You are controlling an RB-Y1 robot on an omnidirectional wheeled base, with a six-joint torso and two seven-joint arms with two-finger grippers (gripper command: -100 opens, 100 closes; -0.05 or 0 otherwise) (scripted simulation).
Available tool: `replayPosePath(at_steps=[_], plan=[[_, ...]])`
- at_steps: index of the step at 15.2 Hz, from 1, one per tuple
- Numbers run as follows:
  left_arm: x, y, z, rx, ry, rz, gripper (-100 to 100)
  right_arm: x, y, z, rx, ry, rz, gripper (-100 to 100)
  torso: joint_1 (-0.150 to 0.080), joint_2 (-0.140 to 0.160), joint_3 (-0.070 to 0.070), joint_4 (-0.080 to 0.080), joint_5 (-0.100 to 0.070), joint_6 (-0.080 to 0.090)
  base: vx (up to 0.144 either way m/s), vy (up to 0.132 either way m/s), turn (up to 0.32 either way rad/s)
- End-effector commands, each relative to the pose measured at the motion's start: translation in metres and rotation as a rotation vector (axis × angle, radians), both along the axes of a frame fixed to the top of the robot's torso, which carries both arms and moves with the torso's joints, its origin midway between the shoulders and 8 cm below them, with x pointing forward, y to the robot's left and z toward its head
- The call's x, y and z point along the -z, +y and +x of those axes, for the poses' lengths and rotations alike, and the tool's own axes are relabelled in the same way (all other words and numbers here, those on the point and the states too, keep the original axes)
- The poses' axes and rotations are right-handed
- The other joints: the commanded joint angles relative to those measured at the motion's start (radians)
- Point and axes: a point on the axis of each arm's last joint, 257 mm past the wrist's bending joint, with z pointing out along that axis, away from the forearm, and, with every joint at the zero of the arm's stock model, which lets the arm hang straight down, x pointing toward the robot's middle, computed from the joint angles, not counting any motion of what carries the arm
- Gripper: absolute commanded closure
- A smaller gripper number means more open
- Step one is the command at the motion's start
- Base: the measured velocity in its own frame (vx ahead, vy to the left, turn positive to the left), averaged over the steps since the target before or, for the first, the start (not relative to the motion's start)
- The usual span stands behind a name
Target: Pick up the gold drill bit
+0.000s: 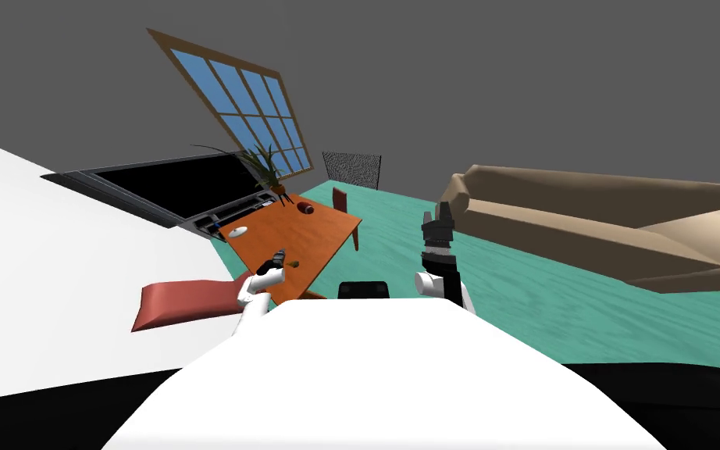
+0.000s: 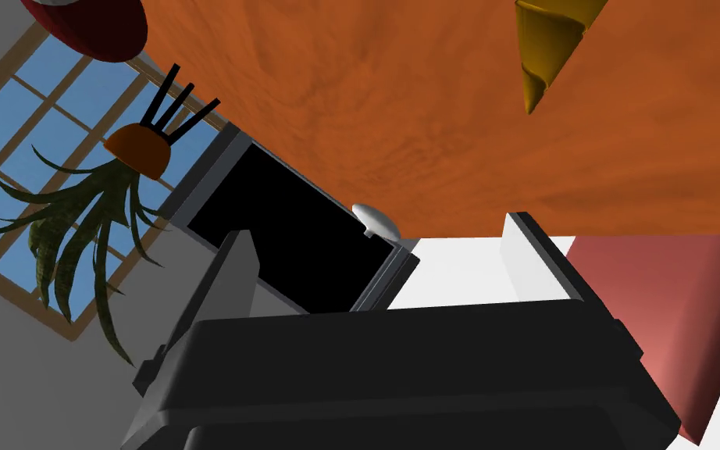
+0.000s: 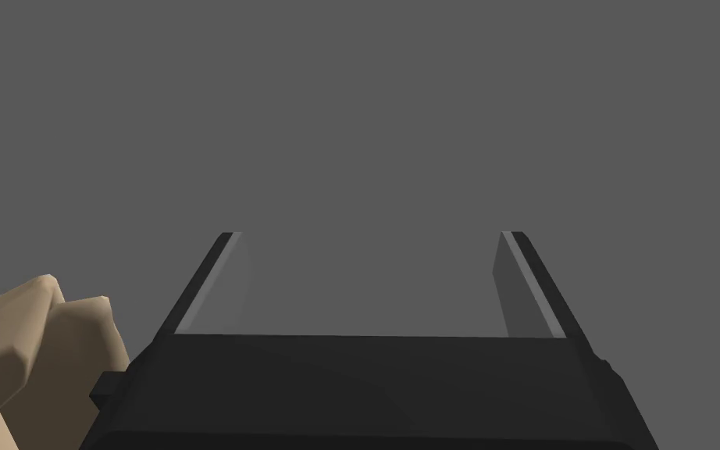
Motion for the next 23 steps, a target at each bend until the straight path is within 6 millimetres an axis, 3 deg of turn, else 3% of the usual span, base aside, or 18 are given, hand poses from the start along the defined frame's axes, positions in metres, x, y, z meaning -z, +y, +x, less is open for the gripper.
replayPosePath(at_steps=[1, 4, 6, 8, 13, 14, 19, 20, 23], plan=[[0.018, 0.009, -0.017, -0.036, 0.064, -0.029, -100, 0.000, 0.000, 0.000, 0.000, 0.000, 0.000, 0, 0.000, 0.000, 0.000, 0.000, 0.000, 0.000, -0.021, 0.010, -0.240], [0.032, 0.013, -0.030, -0.060, 0.107, -0.049, -100, 0.000, 0.000, 0.000, 0.000, 0.000, 0.000, 0, 0.000, 0.000, 0.000, 0.000, 0.000, 0.000, -0.021, 0.014, -0.203], [0.055, 0.019, -0.054, -0.103, 0.183, -0.085, -100, 0.000, 0.000, 0.000, 0.000, 0.000, 0.000, 0, 0.000, 0.000, 0.000, 0.000, 0.000, 0.000, -0.019, 0.013, -0.239], [0.055, 0.019, -0.054, -0.104, 0.183, -0.085, -100, 0.000, 0.000, 0.000, 0.000, 0.000, 0.000, 0, 0.000, 0.000, 0.000, 0.000, 0.000, 0.000, -0.016, 0.016, -0.148], [0.089, 0.026, -0.100, -0.175, 0.307, -0.140, -100, 0.000, 0.000, 0.000, 0.000, 0.000, 0.000, 0, 0.000, -0.001, -0.001, 0.000, 0.000, 0.000, -0.012, 0.014, -0.206], [0.082, 0.026, -0.090, -0.161, 0.281, -0.129, -100, 0.000, 0.000, 0.000, 0.000, 0.000, 0.000, 0, 0.001, -0.001, -0.001, 0.000, 0.000, 0.000, -0.006, 0.014, -0.063], [0.094, 0.026, -0.096, -0.171, 0.287, -0.130, -100, 0.000, 0.000, 0.000, 0.000, 0.000, 0.000, 0, 0.002, -0.004, -0.002, -0.001, 0.000, -0.001, 0.020, 0.036, -0.026], [0.094, 0.026, -0.096, -0.172, 0.285, -0.129, 100, 0.000, 0.000, 0.000, 0.000, 0.000, 0.000, 0, 0.002, -0.004, -0.002, -0.001, 0.000, -0.001, 0.006, 0.011, -0.002], [0.095, 0.027, -0.097, -0.173, 0.286, -0.129, 100, 0.000, 0.000, 0.000, 0.000, 0.000, 0.000, 0, -0.001, -0.003, -0.002, 0.000, 0.000, 0.000, 0.000, 0.002, 0.005]])
